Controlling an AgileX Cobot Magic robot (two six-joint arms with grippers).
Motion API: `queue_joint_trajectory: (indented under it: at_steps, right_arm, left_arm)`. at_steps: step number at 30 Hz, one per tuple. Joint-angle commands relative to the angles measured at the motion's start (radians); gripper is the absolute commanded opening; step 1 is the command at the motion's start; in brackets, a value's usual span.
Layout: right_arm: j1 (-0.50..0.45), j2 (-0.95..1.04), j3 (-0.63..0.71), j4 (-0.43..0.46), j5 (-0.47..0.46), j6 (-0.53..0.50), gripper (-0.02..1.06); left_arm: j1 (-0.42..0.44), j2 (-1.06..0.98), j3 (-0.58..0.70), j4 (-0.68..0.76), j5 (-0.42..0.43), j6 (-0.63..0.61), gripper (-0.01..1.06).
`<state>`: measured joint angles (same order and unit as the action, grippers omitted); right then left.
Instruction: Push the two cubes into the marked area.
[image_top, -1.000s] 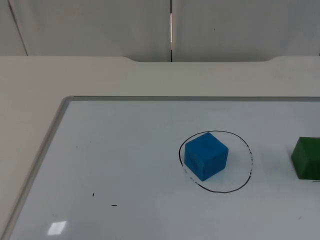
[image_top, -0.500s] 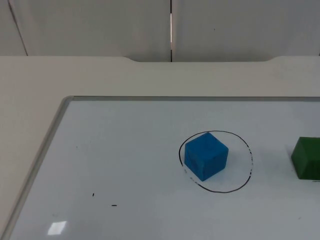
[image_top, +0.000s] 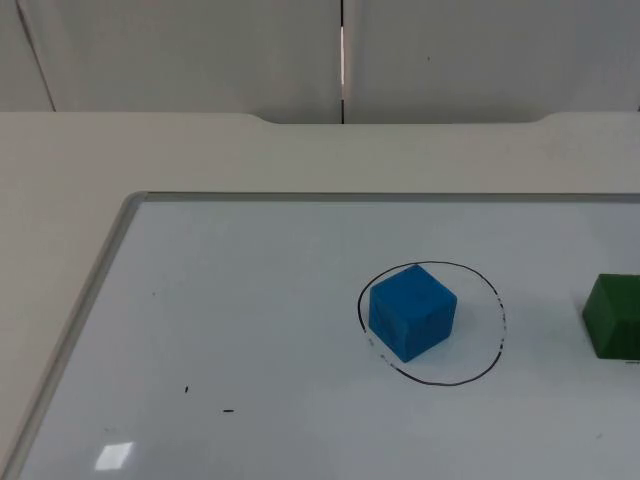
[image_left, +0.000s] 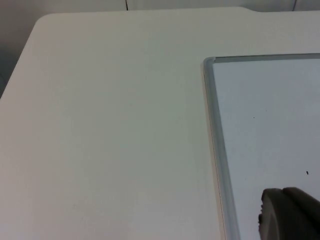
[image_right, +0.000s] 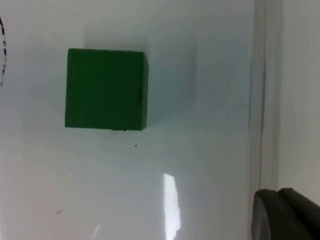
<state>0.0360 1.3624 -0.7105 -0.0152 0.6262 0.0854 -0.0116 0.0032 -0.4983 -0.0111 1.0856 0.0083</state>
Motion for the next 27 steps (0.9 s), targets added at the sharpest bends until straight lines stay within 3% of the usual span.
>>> queue_joint_trajectory:
  at_steps: [1,5,14,20,27]
  right_arm:
    - [-0.007,0.053,-0.005,-0.002,-0.041,0.004,0.00]
    - [-0.007,0.163,-0.005,-0.004,-0.135,0.004,0.00]
    - [-0.003,0.325,-0.005,0.003,-0.226,0.004,0.00]
    - [-0.003,0.386,-0.005,0.003,-0.330,0.060,0.00]
    - [-0.003,0.428,-0.007,0.051,-0.374,0.063,0.00]
  left_arm:
    - [0.003,-0.003,0.004,0.002,-0.011,-0.002,0.00]
    - [0.003,-0.003,0.004,0.002,-0.011,-0.002,0.00]
    - [0.003,-0.003,0.004,0.002,-0.011,-0.002,0.00]
    - [0.003,-0.003,0.004,0.002,-0.011,-0.002,0.00]
    - [0.003,-0.003,0.004,0.002,-0.011,-0.002,0.00]
